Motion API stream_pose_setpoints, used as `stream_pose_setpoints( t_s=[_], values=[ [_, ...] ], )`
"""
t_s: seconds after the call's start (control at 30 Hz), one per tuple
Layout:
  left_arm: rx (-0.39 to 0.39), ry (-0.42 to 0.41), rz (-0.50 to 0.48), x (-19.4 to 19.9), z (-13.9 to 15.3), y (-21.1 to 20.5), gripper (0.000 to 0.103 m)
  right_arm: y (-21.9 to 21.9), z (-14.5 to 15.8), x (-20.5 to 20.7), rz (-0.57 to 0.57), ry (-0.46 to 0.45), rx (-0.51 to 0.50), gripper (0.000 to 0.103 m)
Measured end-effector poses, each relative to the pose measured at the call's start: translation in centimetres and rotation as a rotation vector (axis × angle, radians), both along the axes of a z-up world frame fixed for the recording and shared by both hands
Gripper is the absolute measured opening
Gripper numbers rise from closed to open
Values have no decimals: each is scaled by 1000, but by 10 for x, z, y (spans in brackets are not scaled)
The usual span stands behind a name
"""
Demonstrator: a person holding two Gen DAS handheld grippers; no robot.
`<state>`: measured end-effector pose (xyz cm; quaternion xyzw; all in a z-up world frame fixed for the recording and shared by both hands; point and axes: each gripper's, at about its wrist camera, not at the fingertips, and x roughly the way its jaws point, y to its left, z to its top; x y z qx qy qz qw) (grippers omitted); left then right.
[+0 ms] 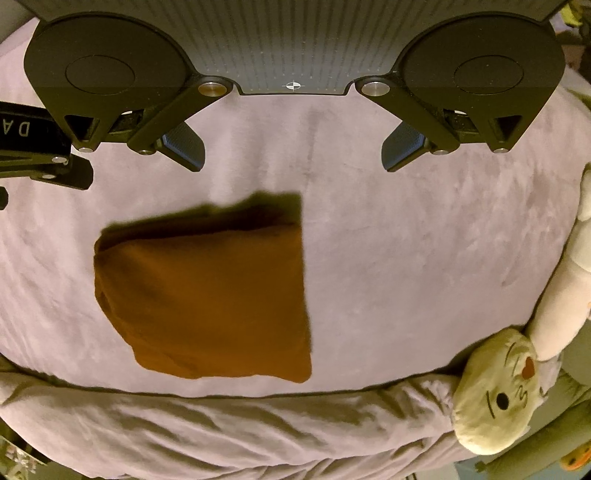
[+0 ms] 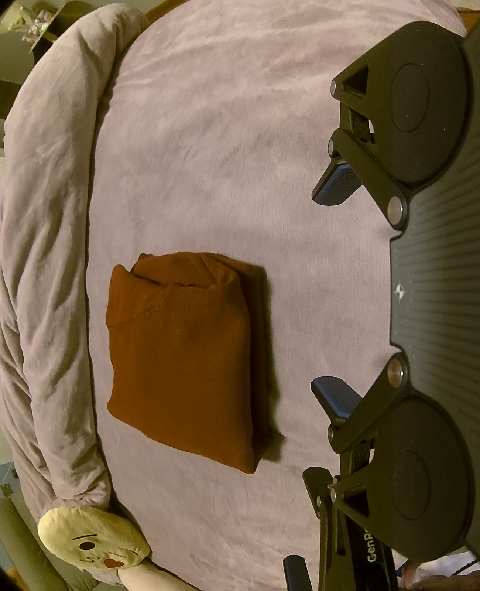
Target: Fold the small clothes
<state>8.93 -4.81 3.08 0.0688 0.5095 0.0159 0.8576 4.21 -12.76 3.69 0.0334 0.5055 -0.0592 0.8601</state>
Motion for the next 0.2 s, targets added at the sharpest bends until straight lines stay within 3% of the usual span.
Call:
stream_pose_setpoints(
  t_s=[0.2],
  values=[
    [-3,12,-7,2,0,0,103,-1,0,0,-1,-3,-2,99]
  ],
)
